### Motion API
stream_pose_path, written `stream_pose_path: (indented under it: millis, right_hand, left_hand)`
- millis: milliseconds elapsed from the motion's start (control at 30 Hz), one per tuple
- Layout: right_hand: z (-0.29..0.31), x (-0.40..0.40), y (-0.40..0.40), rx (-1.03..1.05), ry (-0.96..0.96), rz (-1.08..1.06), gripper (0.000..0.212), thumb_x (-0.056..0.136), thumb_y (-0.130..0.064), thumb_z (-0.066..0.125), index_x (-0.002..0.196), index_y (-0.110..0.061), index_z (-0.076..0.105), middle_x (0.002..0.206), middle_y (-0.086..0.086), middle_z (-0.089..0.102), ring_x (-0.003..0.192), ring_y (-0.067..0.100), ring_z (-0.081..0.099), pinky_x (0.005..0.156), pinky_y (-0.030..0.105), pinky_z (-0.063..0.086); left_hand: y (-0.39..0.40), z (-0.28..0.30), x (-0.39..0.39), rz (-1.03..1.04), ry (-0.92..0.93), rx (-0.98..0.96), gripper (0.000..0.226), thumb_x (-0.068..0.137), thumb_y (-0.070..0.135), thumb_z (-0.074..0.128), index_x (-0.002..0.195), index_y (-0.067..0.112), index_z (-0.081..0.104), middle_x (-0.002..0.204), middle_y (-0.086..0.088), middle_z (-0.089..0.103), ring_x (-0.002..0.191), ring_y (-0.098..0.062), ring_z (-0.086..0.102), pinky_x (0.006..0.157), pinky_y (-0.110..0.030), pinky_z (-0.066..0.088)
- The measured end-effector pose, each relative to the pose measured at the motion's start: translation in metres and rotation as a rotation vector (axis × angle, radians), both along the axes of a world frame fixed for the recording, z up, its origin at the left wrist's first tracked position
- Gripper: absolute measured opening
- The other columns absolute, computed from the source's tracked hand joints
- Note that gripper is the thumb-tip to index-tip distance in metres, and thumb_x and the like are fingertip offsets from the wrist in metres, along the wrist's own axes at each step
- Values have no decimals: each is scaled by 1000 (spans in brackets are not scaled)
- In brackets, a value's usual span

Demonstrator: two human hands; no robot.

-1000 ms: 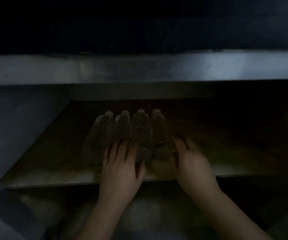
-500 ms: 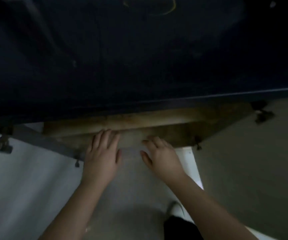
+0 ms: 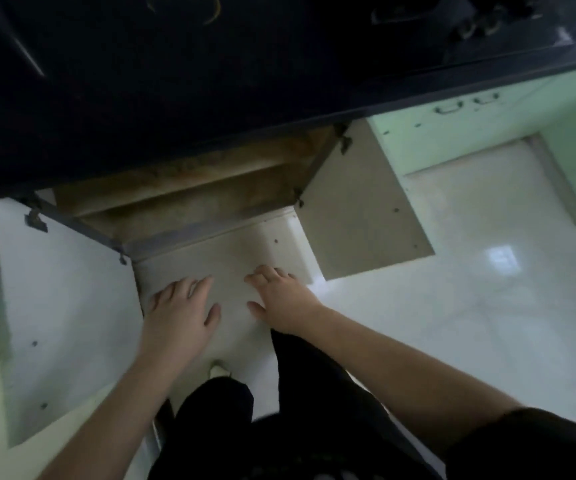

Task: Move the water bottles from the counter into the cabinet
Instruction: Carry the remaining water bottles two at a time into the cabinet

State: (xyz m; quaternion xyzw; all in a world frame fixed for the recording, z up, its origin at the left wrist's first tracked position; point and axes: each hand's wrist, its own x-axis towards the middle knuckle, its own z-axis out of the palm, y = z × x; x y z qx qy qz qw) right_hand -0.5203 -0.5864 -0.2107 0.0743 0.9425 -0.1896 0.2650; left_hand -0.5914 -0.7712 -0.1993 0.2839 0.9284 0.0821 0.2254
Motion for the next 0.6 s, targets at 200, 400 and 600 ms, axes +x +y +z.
stream_pose_path:
  millis: [200,400,600]
  right_hand:
    - [81,63,22,97,13,-127,55,97,-43,44,145,-16,38,145,9,42,122,30,50,102,43,42]
    - [140,120,60,278,320,-377,40,97,-40,47,131,-19,54,127,5,59,109,27,60,90,37,48]
    - [170,183,117,396,509,-678,33,95,-37,51,121,-20,63,117,2,66,99,28,64,81,36,51]
  left_hand:
    - [18,59,9,-181,-8,191,48,99,41,44,143,22,45,145,0,49,128,-22,47,99,-39,41]
    - [85,102,19,-426,69,292,48,99,43,42,145,27,43,147,2,46,133,-18,42,107,-40,34]
    - [174,157,41,-586,274,342,47,97,44,44,141,28,48,143,1,51,132,-18,45,107,-40,34]
